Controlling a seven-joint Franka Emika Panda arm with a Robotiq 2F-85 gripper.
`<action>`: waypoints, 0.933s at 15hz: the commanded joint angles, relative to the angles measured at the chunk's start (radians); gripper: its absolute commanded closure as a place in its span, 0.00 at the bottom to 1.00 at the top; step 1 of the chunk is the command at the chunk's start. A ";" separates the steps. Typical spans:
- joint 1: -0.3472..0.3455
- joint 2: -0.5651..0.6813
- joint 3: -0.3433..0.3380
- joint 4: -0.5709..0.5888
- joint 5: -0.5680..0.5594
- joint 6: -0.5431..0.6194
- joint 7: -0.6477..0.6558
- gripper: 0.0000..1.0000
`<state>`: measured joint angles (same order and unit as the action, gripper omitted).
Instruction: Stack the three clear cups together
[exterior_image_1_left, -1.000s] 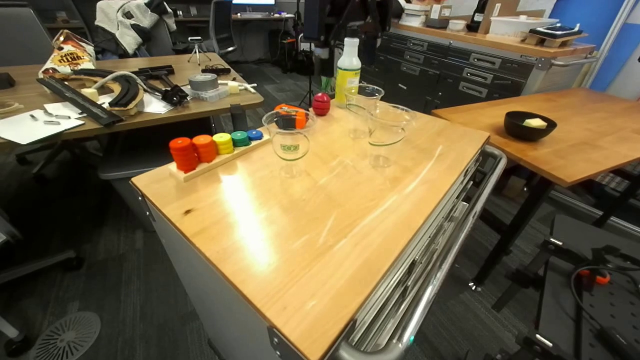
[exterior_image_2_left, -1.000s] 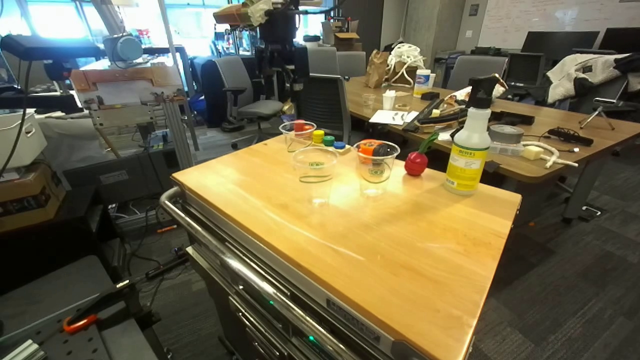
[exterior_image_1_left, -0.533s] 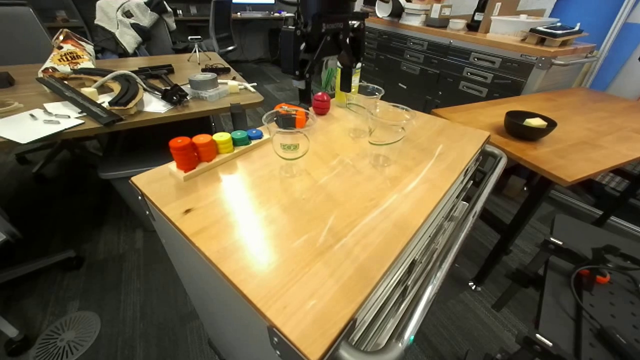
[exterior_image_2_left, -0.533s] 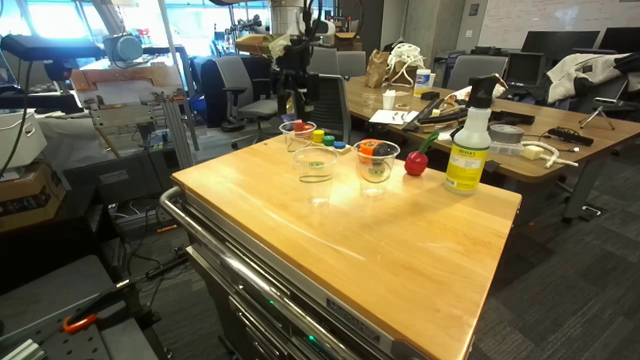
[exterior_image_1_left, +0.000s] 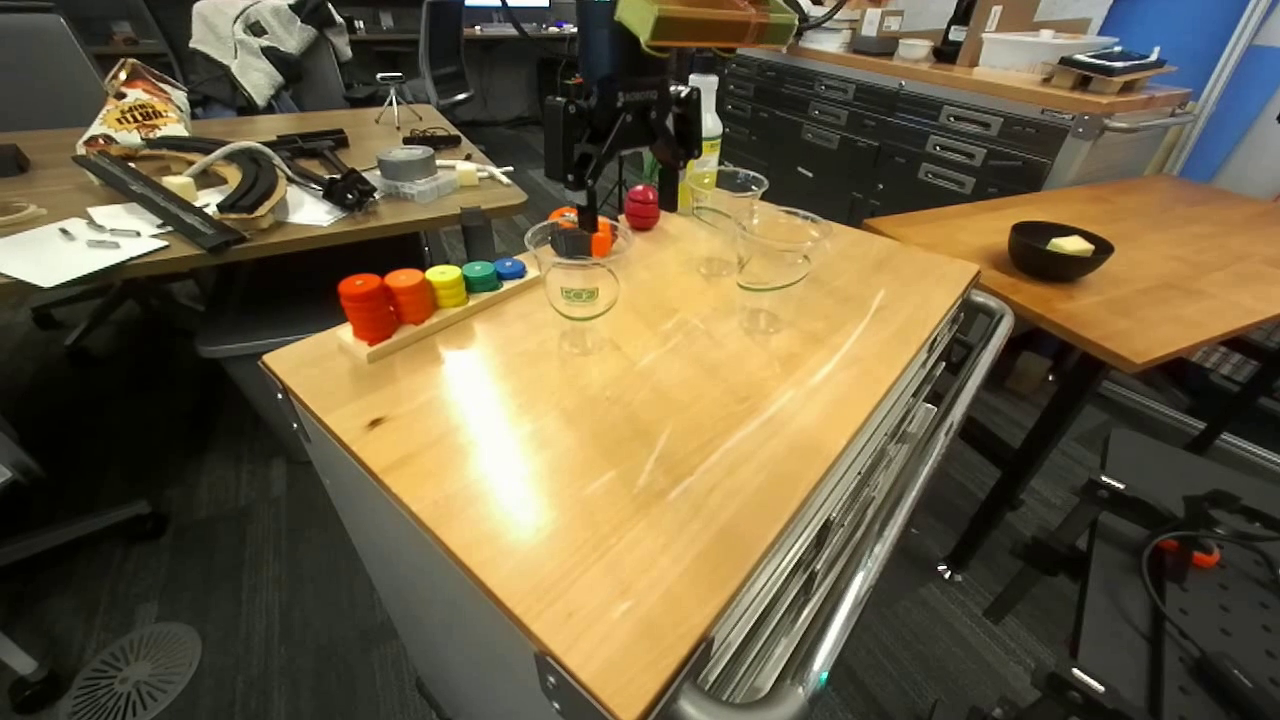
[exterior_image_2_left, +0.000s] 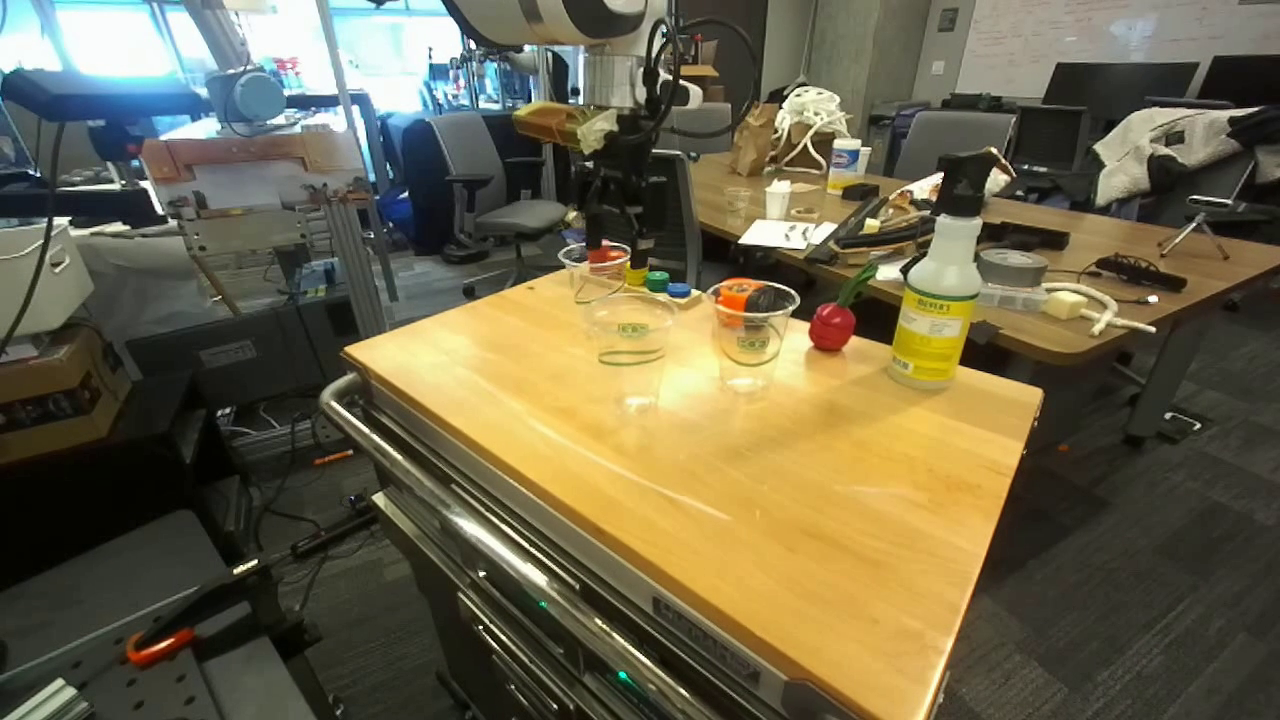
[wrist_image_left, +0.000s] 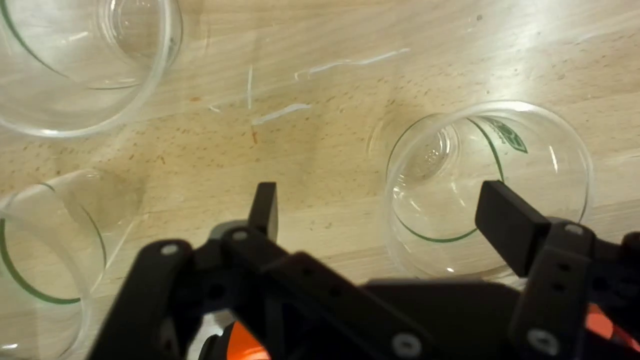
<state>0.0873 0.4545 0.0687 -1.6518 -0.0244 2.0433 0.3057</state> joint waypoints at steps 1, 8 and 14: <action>0.015 0.048 -0.011 0.051 0.039 -0.036 -0.003 0.00; 0.021 0.068 -0.015 0.057 0.057 -0.030 0.015 0.65; 0.034 0.061 -0.017 0.078 0.046 -0.040 0.026 1.00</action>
<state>0.0994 0.5100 0.0690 -1.6099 0.0097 2.0296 0.3157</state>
